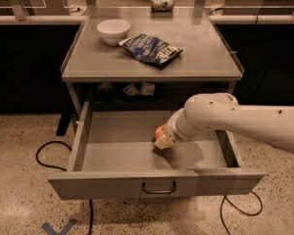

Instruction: Place apple into top drawer

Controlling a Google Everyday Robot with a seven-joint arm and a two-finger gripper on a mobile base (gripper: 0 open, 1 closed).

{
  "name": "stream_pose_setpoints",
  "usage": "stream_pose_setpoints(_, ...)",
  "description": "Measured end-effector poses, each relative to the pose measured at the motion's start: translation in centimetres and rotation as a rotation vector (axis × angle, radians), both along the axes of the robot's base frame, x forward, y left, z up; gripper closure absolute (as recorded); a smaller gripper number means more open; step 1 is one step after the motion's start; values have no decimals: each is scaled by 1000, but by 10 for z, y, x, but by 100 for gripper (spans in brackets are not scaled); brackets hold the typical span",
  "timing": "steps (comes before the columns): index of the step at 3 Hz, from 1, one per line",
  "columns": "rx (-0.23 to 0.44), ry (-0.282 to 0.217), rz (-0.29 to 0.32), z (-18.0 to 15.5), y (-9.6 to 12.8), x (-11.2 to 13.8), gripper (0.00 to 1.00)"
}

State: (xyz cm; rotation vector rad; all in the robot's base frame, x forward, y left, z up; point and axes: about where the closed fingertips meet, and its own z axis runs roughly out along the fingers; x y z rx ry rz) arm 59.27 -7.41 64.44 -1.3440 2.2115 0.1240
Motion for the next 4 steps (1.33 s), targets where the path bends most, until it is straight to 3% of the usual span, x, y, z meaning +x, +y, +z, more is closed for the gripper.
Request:
stream_pose_setpoints(1, 0, 4, 2, -5, 2, 1, 100)
stream_pose_setpoints(2, 0, 4, 2, -5, 2, 1, 81)
stream_pose_setpoints(4, 0, 4, 2, -5, 2, 1, 35)
